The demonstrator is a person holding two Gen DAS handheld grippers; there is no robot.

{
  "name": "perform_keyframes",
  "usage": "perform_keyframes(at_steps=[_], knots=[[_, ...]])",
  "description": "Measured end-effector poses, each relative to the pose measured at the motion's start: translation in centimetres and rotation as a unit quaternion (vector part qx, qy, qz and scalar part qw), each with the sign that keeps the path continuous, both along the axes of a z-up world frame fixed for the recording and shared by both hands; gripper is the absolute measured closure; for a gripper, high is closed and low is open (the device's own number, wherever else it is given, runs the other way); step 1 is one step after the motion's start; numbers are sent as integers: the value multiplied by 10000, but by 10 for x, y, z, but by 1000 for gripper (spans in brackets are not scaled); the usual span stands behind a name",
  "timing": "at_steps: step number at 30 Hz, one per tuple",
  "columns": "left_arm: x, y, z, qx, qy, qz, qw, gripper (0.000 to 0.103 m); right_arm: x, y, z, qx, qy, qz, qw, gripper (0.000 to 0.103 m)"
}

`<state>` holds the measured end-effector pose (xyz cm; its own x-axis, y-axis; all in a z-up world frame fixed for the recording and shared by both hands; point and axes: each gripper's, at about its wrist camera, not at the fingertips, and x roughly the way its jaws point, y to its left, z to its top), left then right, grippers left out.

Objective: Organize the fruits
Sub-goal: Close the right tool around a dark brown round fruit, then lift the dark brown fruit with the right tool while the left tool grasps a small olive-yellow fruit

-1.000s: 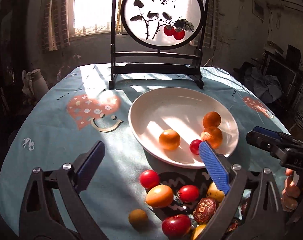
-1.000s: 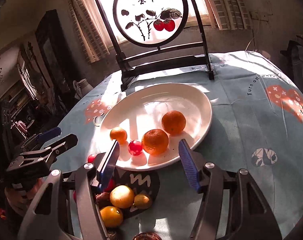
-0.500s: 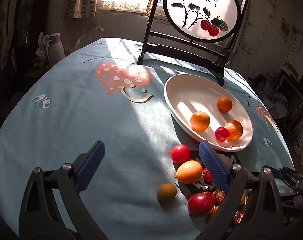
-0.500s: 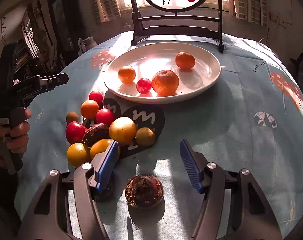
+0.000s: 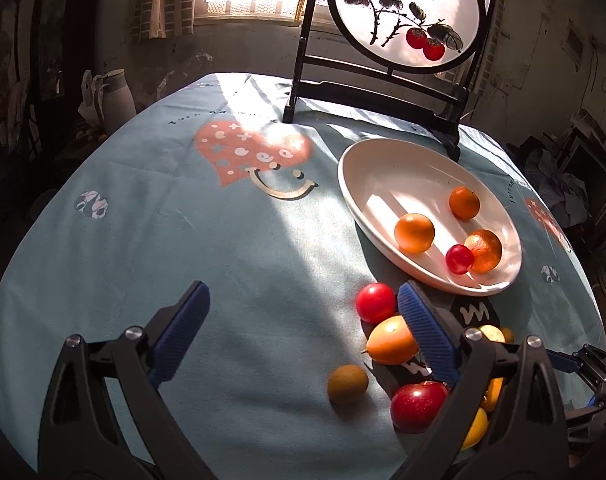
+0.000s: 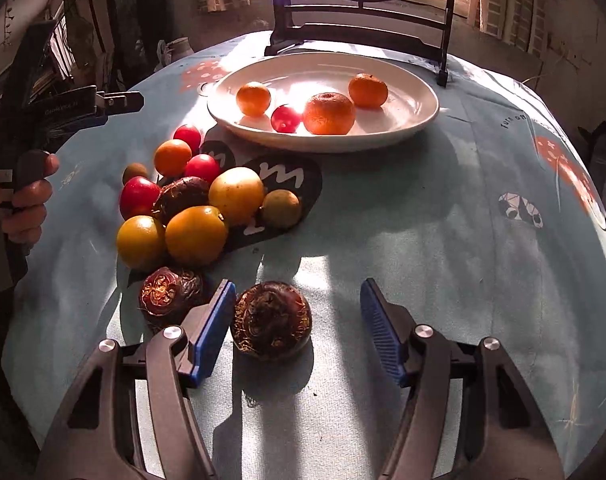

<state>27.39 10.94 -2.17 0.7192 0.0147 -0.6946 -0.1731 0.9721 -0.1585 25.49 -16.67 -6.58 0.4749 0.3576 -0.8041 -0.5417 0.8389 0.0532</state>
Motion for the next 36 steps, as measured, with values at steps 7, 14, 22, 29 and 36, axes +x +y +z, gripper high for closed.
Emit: perform_keyframes(at_steps=[7, 14, 22, 29, 36], knots=[[-1, 1, 1, 47, -2, 10, 10000, 6, -6, 0, 1, -2, -6, 225, 9997, 38], [-1, 5, 1, 24, 36, 59, 10000, 6, -11, 8, -10, -221, 89, 384, 9990, 40], [-7, 8, 8, 451, -39, -241, 9987, 6, -10, 6, -10, -70, 47, 381, 9992, 59], [-22, -4, -10, 702, 150, -1586, 9847, 24, 3, -8, -8, 395, 347, 35, 9986, 59], [-22, -12, -30, 544, 481, -2052, 9760, 46, 1, -5, -8, 334, 306, 52, 9990, 59]])
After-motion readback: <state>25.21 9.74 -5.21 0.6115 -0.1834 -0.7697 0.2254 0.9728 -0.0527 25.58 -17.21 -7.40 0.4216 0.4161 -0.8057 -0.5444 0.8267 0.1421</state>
